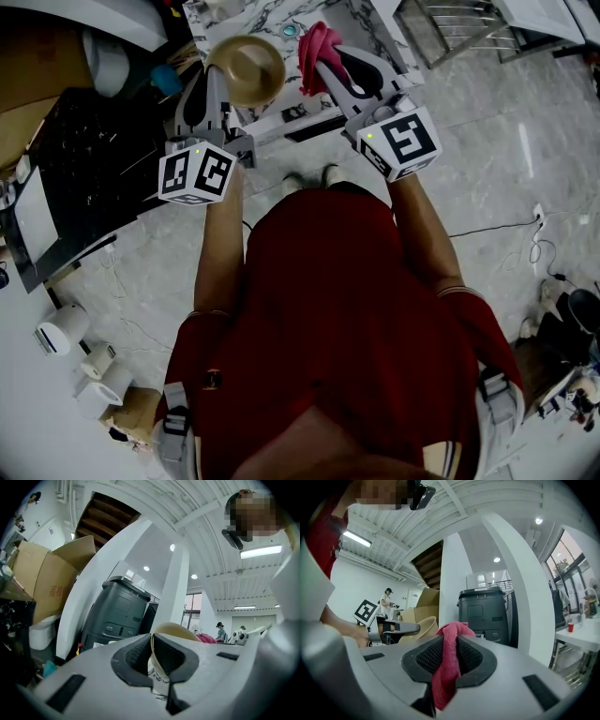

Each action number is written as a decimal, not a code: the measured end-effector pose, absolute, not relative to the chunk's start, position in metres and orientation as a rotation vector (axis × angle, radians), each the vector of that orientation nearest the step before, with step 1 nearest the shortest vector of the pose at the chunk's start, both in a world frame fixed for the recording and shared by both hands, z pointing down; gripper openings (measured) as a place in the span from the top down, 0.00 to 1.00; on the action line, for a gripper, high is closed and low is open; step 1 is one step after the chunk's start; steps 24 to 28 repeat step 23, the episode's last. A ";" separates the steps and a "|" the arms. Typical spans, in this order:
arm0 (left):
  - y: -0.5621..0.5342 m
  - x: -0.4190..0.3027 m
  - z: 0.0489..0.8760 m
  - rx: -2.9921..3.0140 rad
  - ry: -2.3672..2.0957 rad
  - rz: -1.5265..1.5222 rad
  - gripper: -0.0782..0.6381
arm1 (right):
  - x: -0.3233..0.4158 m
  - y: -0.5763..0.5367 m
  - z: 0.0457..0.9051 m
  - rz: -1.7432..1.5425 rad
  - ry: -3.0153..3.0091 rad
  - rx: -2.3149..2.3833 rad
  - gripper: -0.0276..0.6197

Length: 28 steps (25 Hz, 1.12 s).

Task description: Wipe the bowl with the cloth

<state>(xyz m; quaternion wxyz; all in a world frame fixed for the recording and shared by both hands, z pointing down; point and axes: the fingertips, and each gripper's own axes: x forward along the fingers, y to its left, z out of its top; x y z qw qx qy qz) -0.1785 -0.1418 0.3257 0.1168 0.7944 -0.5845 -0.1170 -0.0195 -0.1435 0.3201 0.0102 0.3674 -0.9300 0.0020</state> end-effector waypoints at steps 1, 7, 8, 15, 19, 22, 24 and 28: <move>-0.141 -0.178 0.325 2.330 -1.717 -0.337 0.86 | -0.019 -0.143 0.321 0.001 -2.899 1.147 0.86; -0.141 -0.176 0.321 2.350 -1.738 -0.310 0.86 | -0.016 -0.142 0.323 -0.004 -2.878 1.165 0.86; -0.141 -0.176 0.320 2.351 -1.739 -0.309 0.86 | -0.016 -0.142 0.323 -0.004 -2.877 1.167 0.86; -0.140 -0.174 0.321 2.354 -1.741 -0.300 0.86 | -0.012 -0.142 0.324 -0.010 -2.865 1.171 0.86; -0.141 -0.171 0.321 2.351 -1.740 -0.300 0.86 | -0.010 -0.143 0.325 -0.009 -2.862 1.170 0.86; -0.142 -0.170 0.322 2.348 -1.741 -0.297 0.86 | -0.008 -0.144 0.326 -0.006 -2.862 1.171 0.86; -0.143 -0.170 0.323 2.348 -1.742 -0.296 0.86 | -0.008 -0.145 0.326 -0.005 -2.862 1.171 0.86; -0.143 -0.170 0.323 2.348 -1.742 -0.296 0.86 | -0.008 -0.145 0.326 -0.005 -2.862 1.171 0.86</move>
